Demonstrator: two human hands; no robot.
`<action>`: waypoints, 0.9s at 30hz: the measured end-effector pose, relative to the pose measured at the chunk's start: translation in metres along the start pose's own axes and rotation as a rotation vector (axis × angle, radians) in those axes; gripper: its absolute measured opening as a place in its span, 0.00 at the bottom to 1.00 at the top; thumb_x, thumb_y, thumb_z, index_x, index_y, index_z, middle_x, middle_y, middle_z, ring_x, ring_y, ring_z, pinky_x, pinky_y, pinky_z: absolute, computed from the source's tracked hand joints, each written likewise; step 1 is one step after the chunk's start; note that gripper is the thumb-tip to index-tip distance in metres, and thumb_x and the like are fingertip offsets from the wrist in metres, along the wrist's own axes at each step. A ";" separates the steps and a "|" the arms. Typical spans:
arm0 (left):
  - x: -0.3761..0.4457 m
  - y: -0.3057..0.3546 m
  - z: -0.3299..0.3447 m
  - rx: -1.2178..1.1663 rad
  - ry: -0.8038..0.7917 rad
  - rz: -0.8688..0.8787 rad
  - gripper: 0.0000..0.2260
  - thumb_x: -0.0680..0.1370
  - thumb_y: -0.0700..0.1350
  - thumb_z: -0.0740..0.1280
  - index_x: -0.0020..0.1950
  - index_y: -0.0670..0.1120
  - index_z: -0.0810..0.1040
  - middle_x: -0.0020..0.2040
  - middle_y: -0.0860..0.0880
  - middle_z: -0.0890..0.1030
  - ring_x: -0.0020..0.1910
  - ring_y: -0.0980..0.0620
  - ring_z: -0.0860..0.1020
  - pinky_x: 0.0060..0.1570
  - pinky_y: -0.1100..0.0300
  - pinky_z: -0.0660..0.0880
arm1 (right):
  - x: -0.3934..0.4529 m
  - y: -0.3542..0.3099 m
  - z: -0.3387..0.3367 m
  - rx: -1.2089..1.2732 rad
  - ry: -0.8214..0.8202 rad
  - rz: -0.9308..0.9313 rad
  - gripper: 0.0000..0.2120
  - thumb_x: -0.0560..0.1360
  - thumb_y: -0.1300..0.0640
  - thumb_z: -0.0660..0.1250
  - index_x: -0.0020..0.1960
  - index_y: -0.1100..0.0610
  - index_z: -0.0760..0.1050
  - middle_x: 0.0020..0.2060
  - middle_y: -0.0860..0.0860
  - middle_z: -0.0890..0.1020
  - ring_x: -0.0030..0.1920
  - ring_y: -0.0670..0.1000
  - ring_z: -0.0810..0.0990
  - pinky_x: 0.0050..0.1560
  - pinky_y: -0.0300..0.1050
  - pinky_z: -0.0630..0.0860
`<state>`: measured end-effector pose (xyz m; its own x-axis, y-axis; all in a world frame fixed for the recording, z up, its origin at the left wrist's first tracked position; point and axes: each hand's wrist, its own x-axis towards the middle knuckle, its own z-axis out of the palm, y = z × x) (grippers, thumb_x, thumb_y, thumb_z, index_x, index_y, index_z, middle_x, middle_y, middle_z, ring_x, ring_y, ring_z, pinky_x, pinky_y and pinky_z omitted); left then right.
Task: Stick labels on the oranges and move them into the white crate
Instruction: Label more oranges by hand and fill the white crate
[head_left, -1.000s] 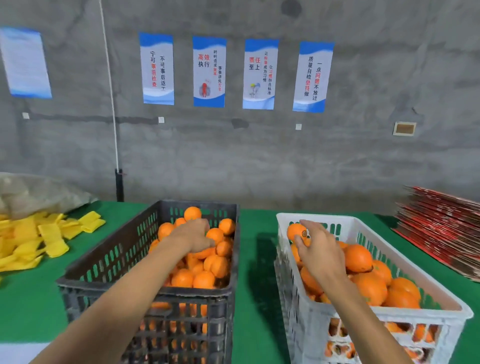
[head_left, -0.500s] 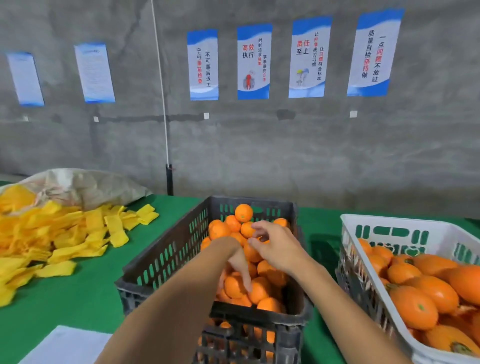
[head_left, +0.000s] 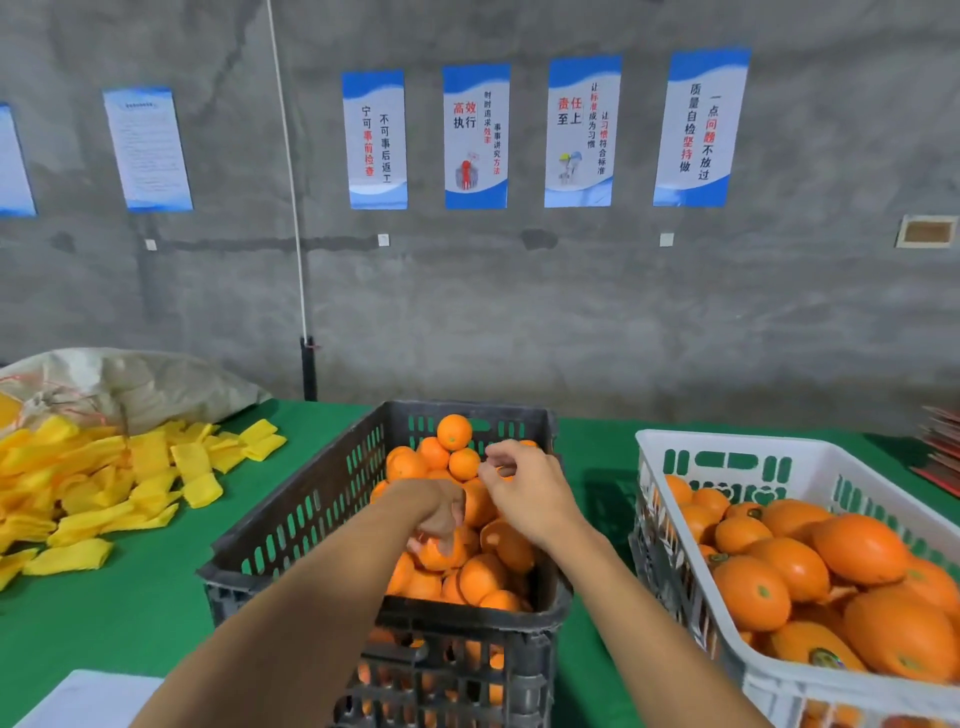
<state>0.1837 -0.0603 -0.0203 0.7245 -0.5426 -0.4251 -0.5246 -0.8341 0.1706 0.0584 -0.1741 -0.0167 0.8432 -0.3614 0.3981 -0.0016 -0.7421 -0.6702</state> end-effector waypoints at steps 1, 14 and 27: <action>-0.010 -0.001 -0.002 -0.073 0.070 0.048 0.16 0.76 0.42 0.75 0.61 0.51 0.75 0.56 0.42 0.79 0.42 0.43 0.81 0.52 0.45 0.83 | -0.004 -0.002 -0.005 0.020 0.025 0.014 0.16 0.79 0.48 0.67 0.65 0.50 0.79 0.60 0.47 0.83 0.61 0.50 0.81 0.64 0.55 0.77; -0.163 0.088 0.037 -0.609 0.897 0.800 0.26 0.73 0.47 0.74 0.70 0.55 0.71 0.61 0.51 0.74 0.45 0.55 0.81 0.47 0.52 0.81 | -0.120 -0.030 -0.088 0.364 0.436 -0.087 0.17 0.83 0.47 0.64 0.70 0.49 0.76 0.63 0.44 0.81 0.61 0.39 0.77 0.64 0.40 0.75; -0.156 0.115 0.239 -0.763 0.774 0.673 0.30 0.74 0.56 0.74 0.73 0.64 0.67 0.67 0.68 0.71 0.55 0.62 0.81 0.55 0.62 0.80 | -0.262 0.084 -0.044 0.498 0.334 0.085 0.14 0.80 0.42 0.69 0.63 0.43 0.80 0.58 0.41 0.83 0.60 0.44 0.82 0.59 0.44 0.81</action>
<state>-0.0964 -0.0476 -0.1464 0.6221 -0.5802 0.5258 -0.6857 -0.0795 0.7235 -0.1861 -0.1665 -0.1494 0.6366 -0.6252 0.4516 0.2587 -0.3785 -0.8887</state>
